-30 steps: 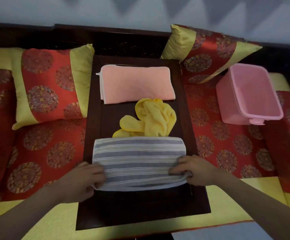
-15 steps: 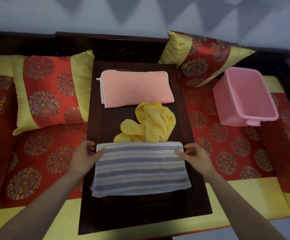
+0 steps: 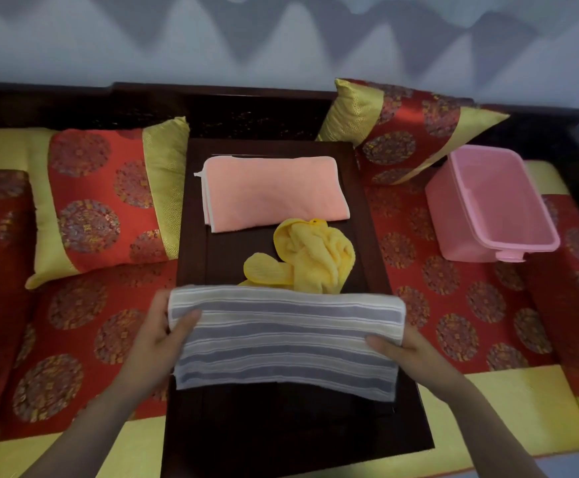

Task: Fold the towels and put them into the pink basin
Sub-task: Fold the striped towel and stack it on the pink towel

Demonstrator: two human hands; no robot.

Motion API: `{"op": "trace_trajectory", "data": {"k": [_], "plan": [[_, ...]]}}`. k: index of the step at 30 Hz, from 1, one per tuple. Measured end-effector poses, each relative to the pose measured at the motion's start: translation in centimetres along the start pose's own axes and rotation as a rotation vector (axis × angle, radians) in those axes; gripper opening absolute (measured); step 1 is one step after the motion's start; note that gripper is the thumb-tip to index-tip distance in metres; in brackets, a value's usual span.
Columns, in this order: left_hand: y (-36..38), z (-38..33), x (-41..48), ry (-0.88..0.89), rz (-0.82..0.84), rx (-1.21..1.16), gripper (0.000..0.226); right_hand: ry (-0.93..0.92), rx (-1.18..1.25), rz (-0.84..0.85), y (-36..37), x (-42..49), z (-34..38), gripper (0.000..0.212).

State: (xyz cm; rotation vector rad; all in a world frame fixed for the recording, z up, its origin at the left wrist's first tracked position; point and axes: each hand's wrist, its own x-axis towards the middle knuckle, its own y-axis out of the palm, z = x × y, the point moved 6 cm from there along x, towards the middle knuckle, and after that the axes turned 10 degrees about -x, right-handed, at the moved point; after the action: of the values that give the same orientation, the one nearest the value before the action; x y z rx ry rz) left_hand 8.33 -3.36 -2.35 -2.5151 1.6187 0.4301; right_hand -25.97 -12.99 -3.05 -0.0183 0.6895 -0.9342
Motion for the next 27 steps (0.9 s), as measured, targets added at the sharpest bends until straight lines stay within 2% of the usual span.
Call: {"op": "trace_trajectory", "data": {"k": [4, 6, 9, 13, 18, 21, 24, 27], "plan": [[-0.1, -4.8, 2.4, 0.116, -0.099, -0.125, 0.017, -0.082, 0.144, -0.163, -3.0, 0.6, 5.7, 0.052], [0.1, -6.8, 4.6, 0.13, -0.128, -0.234, 0.019, -0.109, 0.209, -0.116, -3.8, 2.5, 8.6, 0.058], [0.2, -9.4, 9.1, 0.14, -0.102, -0.315, 0.018, -0.102, 0.259, -0.027, -4.7, 6.6, 12.3, 0.048], [-0.1, -9.6, 16.3, 0.087, -0.152, -0.3, 0.02, -0.113, 0.232, -0.05, -6.8, 14.2, 15.1, 0.035], [1.1, -7.3, 24.0, 0.001, -0.22, -0.264, 0.027, -0.107, 0.043, -0.298, -8.1, 24.4, 14.4, 0.027], [1.0, -4.1, 26.6, -0.085, -0.29, -0.298, 0.03, -0.008, -0.18, -0.475, -8.8, 27.7, 12.6, 0.028], [0.7, -0.3, 27.0, -0.182, -0.352, -0.052, 0.031, 0.139, -0.315, -0.515, -9.1, 28.8, 9.8, 0.043], [1.8, 0.9, 25.9, -0.116, -0.314, 0.166, 0.028, 0.064, -0.364, -0.552, -8.7, 28.7, 8.0, 0.025]]}}
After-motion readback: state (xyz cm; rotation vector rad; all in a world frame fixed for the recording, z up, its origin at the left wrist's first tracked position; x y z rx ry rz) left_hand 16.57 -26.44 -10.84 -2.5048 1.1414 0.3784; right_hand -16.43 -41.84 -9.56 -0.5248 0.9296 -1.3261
